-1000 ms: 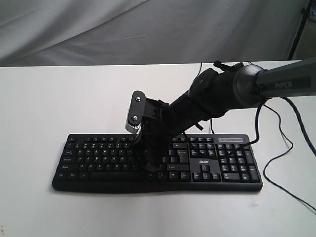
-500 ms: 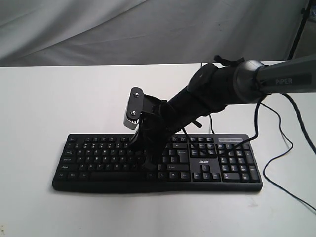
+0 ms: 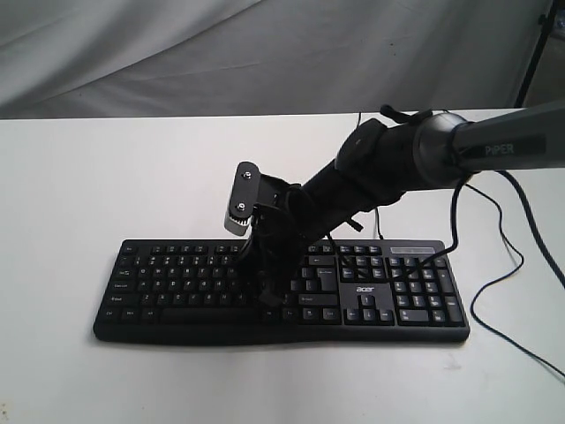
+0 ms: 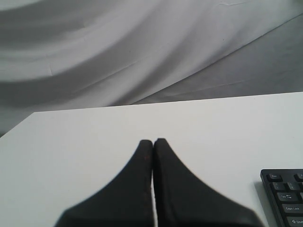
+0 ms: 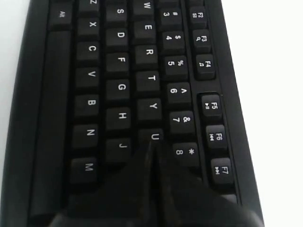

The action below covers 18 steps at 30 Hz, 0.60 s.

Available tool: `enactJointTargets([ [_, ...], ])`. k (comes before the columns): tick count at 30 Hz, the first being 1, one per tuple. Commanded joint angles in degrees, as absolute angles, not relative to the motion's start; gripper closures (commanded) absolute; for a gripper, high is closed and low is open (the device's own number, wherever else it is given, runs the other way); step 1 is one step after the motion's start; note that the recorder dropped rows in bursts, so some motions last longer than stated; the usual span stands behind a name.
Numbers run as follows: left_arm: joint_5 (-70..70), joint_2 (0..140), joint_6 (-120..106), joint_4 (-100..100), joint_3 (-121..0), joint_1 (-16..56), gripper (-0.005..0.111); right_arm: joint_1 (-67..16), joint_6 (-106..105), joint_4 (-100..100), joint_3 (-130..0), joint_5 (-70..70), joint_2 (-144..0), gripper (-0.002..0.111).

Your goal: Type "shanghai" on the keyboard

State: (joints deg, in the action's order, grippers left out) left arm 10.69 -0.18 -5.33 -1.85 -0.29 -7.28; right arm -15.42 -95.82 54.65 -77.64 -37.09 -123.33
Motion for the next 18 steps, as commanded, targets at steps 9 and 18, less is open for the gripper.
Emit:
enactJointTargets([
  [9,10.52,0.00,-5.18,-1.82,0.00,-7.07,0.106,-15.13,-95.67,54.29,-77.77,-36.52,-123.49,0.108],
  [18,10.52,0.00,-5.18,-1.82,0.00,-7.07,0.106,-15.13,-96.03,54.29,-77.77,-36.66,-123.83,0.108],
])
